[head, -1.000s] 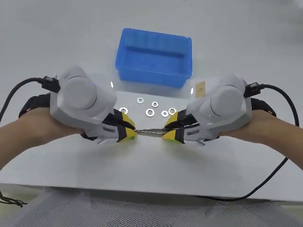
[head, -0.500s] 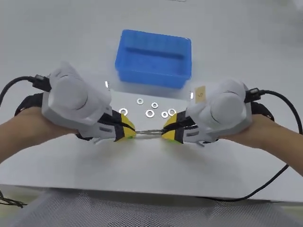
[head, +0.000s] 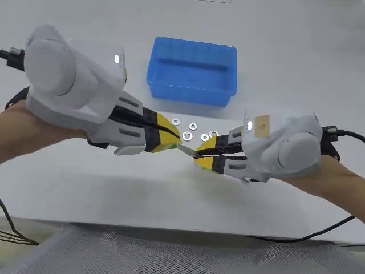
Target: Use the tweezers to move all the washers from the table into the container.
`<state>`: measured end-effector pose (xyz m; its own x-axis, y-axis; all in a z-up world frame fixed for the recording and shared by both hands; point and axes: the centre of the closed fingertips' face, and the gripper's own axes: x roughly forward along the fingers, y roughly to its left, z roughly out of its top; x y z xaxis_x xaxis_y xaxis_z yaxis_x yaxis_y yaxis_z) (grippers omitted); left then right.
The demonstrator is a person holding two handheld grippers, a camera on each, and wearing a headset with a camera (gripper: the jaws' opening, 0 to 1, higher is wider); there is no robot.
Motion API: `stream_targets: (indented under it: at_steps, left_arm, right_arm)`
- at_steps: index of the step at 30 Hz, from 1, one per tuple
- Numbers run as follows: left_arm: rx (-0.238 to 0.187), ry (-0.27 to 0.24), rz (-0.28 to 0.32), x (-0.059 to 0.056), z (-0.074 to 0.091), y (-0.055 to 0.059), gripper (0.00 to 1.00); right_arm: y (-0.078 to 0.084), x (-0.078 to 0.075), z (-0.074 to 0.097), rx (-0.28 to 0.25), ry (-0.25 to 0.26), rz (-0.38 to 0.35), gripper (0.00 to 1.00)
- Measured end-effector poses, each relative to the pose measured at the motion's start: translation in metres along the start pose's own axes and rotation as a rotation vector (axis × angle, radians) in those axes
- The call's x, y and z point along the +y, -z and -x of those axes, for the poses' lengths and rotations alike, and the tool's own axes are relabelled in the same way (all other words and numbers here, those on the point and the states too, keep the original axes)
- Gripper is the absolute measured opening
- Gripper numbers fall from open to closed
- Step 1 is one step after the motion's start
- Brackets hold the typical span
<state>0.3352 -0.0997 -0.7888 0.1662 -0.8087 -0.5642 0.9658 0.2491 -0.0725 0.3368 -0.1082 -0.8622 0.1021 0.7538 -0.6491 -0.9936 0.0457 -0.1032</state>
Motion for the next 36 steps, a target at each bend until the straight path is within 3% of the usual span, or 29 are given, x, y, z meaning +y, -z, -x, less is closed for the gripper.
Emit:
stream_targets:
  at_steps: [7, 11, 14, 16, 20, 23, 29, 33, 36]
  left_arm:
    - [-0.056, 0.023, -0.005, -0.006, -0.013, -0.021, 0.05]
    - [-0.033, 0.063, -0.058, -0.018, -0.030, -0.022, 0.05]
    - [-0.069, 0.051, -0.038, -0.016, -0.031, -0.028, 0.05]
    - [-0.070, 0.035, -0.040, -0.011, -0.029, -0.028, 0.05]
    - [-0.047, -0.035, -0.029, 0.010, -0.015, -0.017, 0.10]
    - [-0.039, -0.042, -0.007, 0.016, -0.003, -0.010, 0.15]
    - [-0.022, 0.001, 0.029, 0.013, 0.002, 0.001, 0.17]
    - [-0.026, 0.019, 0.012, 0.010, -0.002, 0.000, 0.08]
    - [-0.048, 0.037, 0.023, 0.008, -0.002, -0.004, 0.07]
  right_arm:
    - [0.002, -0.001, 0.008, -0.059, 0.044, -0.010, 0.08]
    - [0.006, 0.003, 0.008, -0.078, 0.039, -0.004, 0.07]
    - [0.006, -0.001, 0.011, -0.111, 0.054, -0.046, 0.07]
    - [0.006, -0.002, 0.012, -0.120, 0.063, -0.059, 0.07]
    - [0.005, -0.002, 0.011, -0.128, 0.065, -0.061, 0.07]
    - [0.003, -0.003, 0.012, -0.144, 0.068, -0.072, 0.07]
    - [0.000, -0.006, 0.010, -0.159, 0.063, -0.079, 0.07]
    - [-0.003, -0.006, 0.009, -0.172, 0.059, -0.094, 0.07]
    - [-0.004, -0.007, 0.009, -0.172, 0.059, -0.092, 0.07]
